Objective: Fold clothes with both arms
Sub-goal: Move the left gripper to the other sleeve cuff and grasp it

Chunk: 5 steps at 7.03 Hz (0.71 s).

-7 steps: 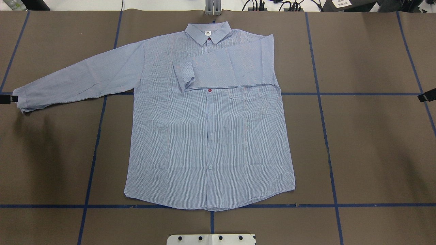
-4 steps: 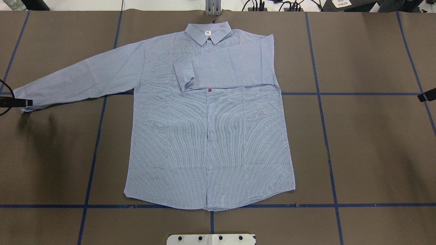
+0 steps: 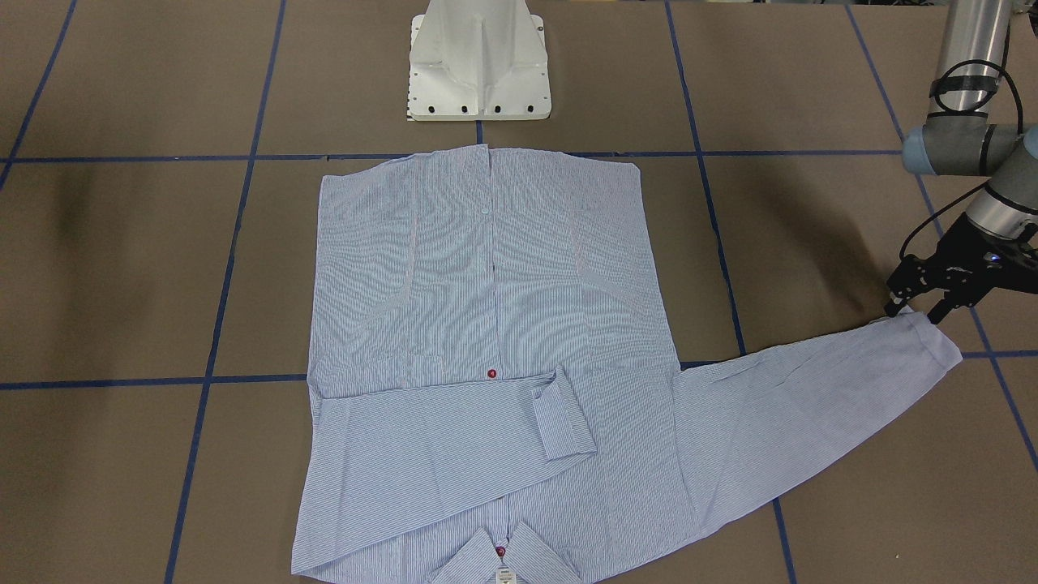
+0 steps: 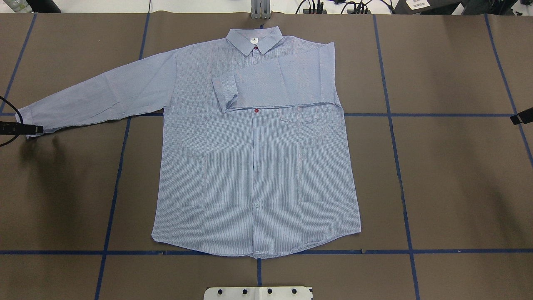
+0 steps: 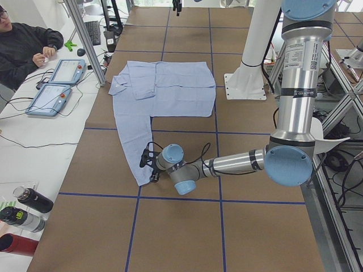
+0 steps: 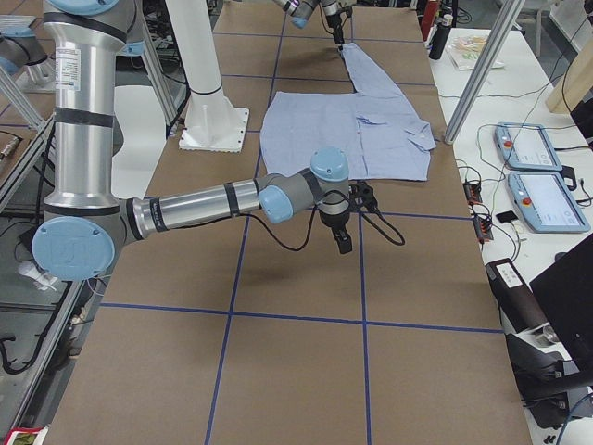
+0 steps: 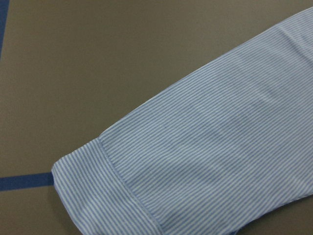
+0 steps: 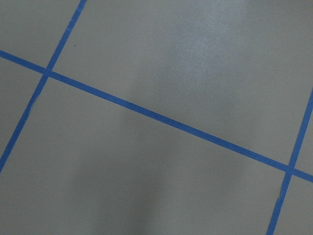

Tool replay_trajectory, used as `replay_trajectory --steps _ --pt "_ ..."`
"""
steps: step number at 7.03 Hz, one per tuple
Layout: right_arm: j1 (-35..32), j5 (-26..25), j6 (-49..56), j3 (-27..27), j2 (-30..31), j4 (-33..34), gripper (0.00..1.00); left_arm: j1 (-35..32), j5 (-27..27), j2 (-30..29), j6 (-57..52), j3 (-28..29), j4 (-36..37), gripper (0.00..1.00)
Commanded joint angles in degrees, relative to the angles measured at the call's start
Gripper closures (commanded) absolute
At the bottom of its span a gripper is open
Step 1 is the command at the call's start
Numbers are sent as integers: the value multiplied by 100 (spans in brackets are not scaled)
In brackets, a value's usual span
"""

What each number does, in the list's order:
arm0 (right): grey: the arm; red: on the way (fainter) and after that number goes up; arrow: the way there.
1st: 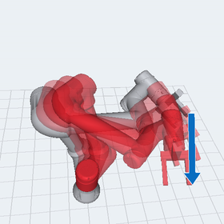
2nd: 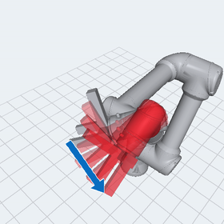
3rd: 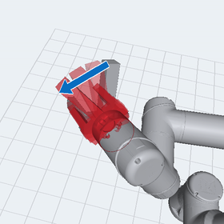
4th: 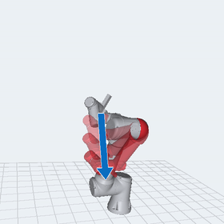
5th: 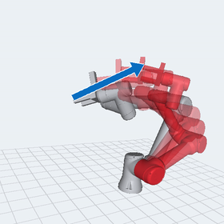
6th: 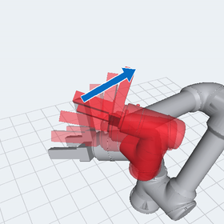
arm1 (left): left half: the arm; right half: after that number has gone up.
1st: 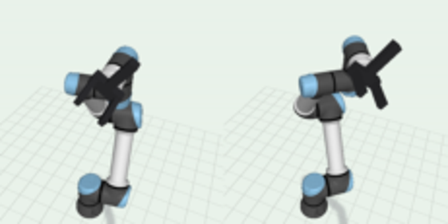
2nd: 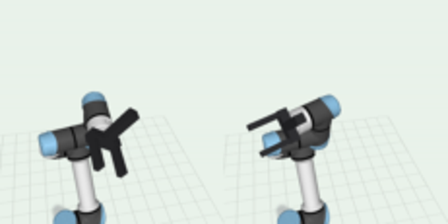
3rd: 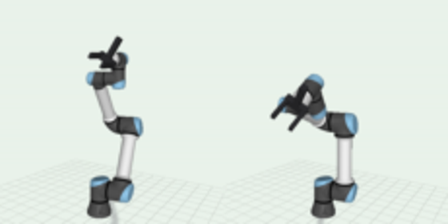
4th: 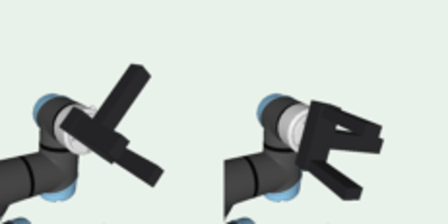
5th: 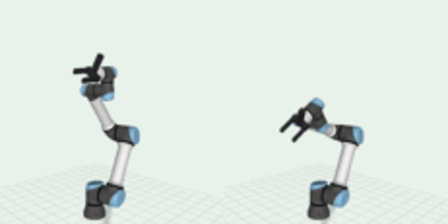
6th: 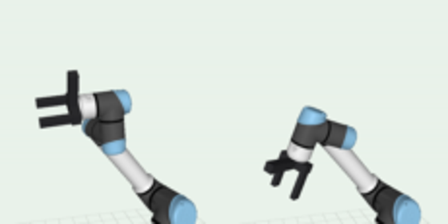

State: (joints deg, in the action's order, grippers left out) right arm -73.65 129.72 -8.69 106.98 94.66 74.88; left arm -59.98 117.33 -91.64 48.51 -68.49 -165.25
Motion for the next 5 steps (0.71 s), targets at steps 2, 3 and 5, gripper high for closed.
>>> replay_trajectory --steps 2,3,5 --pt "0 1 -10 7 0 0 0 30 0 -3 0 72 -7 25" --pt "0 1 -10 7 0 0 0 48 0 -3 0 90 1 26" --pt "0 9 -19 16 0 0 0 48 26 -3 18 64 -7 94"
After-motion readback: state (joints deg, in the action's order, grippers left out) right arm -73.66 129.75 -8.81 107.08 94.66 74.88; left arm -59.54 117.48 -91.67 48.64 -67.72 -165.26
